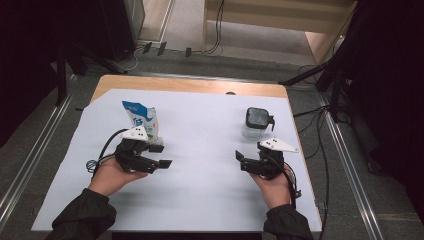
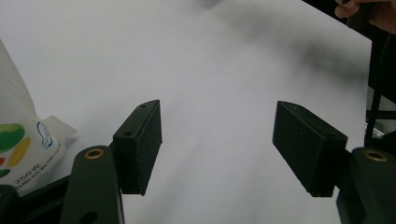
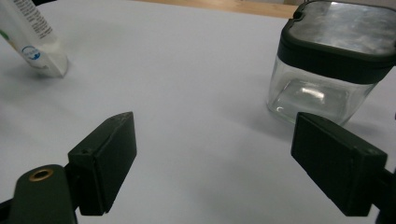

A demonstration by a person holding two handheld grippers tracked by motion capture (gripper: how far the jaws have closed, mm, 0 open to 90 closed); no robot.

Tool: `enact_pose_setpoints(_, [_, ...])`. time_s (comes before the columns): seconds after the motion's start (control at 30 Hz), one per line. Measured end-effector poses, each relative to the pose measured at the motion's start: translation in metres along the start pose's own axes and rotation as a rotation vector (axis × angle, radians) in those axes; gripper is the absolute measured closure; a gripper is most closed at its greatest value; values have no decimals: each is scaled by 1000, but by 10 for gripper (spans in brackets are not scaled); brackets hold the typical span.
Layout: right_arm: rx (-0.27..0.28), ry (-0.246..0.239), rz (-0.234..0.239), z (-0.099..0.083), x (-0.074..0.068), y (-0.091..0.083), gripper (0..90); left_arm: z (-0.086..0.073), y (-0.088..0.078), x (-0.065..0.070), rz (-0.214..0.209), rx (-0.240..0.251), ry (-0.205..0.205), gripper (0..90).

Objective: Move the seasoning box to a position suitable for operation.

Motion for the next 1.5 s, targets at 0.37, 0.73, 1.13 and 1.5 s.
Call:
enact_pose_setpoints(0.37, [-15,46,-97,4,21,20,146,-7,-8,1,18,7,-14,334])
enact_pose_setpoints(0.73, [-58,78,-242,10,39,47,103,-12,-10,7,21,14,-29,333])
enact_pose_setpoints(1.13, [-78,138,-234,18,48,74,84,-20,-15,13,34,12,-37,334])
enact_pose_setpoints(1.5, [-43,192,-269,29,56,103,34,-29,-20,16,60,18,-47,334])
Point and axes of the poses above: each handheld gripper's, and its own axes: y roughly forward along the jaws, z roughly out of its top, x roughly to its right, the point moved 7 cm from there along y, roughly forward along the jaws, and after that the axes turned 12 degrees about -z, right-handed, at the moved point
